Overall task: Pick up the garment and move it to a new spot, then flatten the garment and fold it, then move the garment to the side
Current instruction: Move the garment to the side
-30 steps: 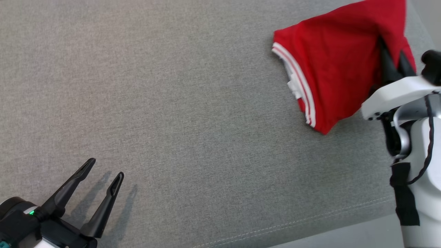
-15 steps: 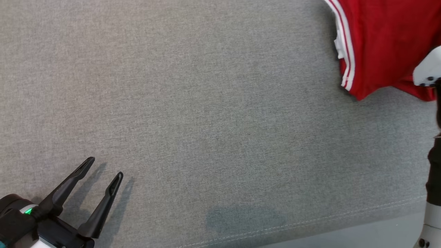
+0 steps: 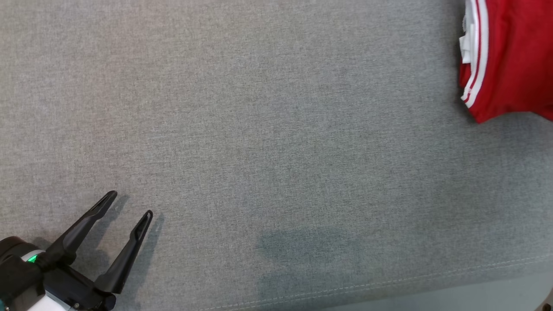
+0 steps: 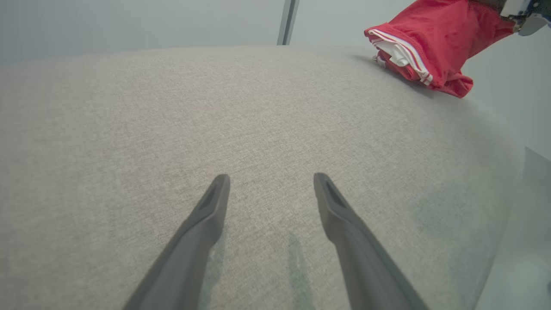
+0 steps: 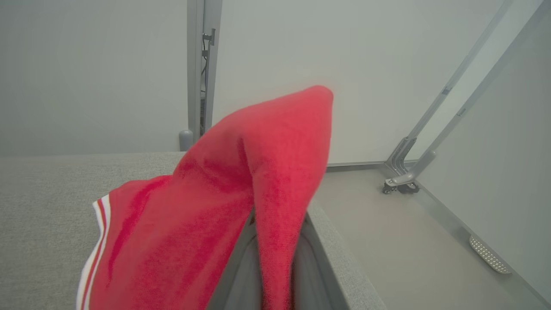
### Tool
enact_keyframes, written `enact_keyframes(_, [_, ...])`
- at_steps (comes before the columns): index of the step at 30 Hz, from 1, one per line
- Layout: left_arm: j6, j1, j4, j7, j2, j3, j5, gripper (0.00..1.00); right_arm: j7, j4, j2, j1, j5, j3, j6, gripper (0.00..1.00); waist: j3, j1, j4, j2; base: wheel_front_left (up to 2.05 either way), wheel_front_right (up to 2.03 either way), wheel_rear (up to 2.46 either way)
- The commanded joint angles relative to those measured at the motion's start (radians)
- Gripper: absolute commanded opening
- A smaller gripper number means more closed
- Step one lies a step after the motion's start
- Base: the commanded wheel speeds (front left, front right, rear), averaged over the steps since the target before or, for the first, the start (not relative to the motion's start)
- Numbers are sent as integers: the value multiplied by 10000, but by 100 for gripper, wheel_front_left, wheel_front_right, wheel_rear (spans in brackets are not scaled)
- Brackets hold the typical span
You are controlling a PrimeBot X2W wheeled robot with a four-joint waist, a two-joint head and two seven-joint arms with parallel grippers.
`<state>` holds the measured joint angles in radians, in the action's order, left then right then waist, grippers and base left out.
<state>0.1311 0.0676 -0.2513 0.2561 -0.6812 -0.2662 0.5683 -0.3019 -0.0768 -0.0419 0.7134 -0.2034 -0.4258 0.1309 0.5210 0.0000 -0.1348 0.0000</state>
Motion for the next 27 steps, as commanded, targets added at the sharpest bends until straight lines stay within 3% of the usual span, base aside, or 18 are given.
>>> enact_keyframes(1, [-4,-487,-184,57,-326,354,174,100,-98,418,-83,38,-156,-69,-2,84,100,0,76,0,0,0,0])
enact_keyframes(2, [-4,-503,-185,57,-344,337,190,100,-164,434,-83,50,-203,-178,-2,100,151,0,109,0,0,0,0])
enact_keyframes(7, [-4,-690,-107,57,-313,162,281,100,313,1054,-83,257,-1025,-461,-2,100,301,0,267,0,0,0,0])
enact_keyframes(9, [-4,-842,-34,57,-184,155,283,100,434,1281,-83,160,-1261,-82,-2,100,131,0,305,0,0,0,0])
enact_keyframes(27, [-4,-1087,877,57,951,9,159,100,2225,-143,-83,-1083,-15,2142,-2,100,-1708,0,675,0,0,0,0])
